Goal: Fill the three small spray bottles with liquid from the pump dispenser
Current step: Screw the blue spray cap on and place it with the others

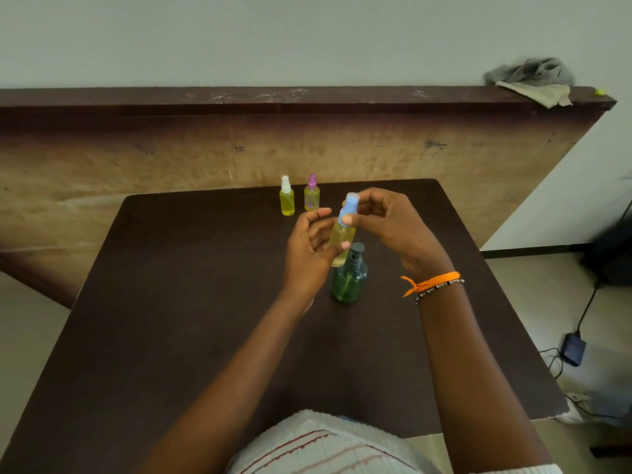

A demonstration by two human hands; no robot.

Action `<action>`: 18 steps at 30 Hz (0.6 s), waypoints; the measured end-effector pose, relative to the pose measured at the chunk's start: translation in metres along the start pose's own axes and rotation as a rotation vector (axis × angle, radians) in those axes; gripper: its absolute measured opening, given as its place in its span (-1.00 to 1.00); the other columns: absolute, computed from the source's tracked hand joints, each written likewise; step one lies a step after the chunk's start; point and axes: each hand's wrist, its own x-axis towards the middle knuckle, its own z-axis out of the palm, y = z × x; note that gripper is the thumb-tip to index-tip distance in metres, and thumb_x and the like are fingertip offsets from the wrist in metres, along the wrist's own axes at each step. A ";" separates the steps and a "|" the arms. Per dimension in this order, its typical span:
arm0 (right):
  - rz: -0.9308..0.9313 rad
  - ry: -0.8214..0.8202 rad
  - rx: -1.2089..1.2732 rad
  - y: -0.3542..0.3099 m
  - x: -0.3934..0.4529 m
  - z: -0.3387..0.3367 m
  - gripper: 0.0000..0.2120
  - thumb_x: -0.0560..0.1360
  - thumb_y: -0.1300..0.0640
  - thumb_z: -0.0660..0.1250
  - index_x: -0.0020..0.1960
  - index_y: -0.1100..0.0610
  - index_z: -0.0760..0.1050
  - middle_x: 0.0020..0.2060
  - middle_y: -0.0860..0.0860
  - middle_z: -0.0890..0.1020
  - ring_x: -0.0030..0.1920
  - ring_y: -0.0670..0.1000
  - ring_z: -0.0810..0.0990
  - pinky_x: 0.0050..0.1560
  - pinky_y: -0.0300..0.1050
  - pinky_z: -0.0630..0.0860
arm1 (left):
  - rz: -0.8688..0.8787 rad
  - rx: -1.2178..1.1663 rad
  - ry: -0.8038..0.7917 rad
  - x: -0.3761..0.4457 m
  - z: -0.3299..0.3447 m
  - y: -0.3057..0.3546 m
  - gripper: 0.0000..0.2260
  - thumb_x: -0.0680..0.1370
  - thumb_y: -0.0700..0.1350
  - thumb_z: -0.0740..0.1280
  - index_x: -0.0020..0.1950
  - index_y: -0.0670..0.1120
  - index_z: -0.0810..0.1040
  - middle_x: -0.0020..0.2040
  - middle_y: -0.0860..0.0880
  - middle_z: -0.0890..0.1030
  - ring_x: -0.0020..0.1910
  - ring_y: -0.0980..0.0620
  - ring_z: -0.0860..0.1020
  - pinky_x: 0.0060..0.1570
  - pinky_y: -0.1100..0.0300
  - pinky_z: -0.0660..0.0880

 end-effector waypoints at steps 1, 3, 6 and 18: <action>-0.005 0.017 -0.009 0.000 0.000 0.001 -0.81 0.41 0.29 0.48 -0.04 0.14 0.55 -0.15 0.02 0.64 -0.20 -0.24 0.58 -0.14 -0.40 0.52 | 0.000 0.000 0.001 0.000 0.001 0.001 -0.53 0.37 -0.43 0.40 0.21 -0.15 0.40 0.02 0.01 0.61 0.00 0.13 0.61 0.02 0.23 0.55; -0.001 0.032 0.009 0.001 0.000 -0.001 -0.76 0.39 0.25 0.51 -0.05 0.05 0.52 -0.14 -0.03 0.64 -0.14 -0.22 0.60 -0.04 -0.31 0.54 | 0.002 0.000 0.004 -0.001 0.001 0.002 -0.53 0.37 -0.43 0.40 0.21 -0.16 0.40 0.02 0.01 0.60 -0.02 0.17 0.60 0.01 0.27 0.55; -0.002 -0.032 0.051 0.002 -0.003 -0.009 -0.66 0.43 0.29 0.46 0.11 -0.02 0.52 0.06 -0.01 0.67 0.15 -0.07 0.62 0.30 -0.04 0.48 | 0.007 0.006 0.008 0.000 0.000 0.004 -0.53 0.36 -0.43 0.41 0.21 -0.16 0.40 0.03 0.00 0.60 -0.02 0.18 0.60 0.02 0.26 0.55; 0.001 -0.042 -0.029 0.002 -0.003 -0.003 -0.49 0.35 0.31 0.52 0.25 0.08 0.48 0.05 -0.01 0.64 0.05 -0.22 0.56 -0.06 -0.49 0.41 | -0.002 -0.004 0.018 0.001 0.000 0.002 -0.49 0.33 -0.45 0.42 0.21 -0.17 0.40 0.03 -0.04 0.61 0.00 0.13 0.61 0.02 0.21 0.56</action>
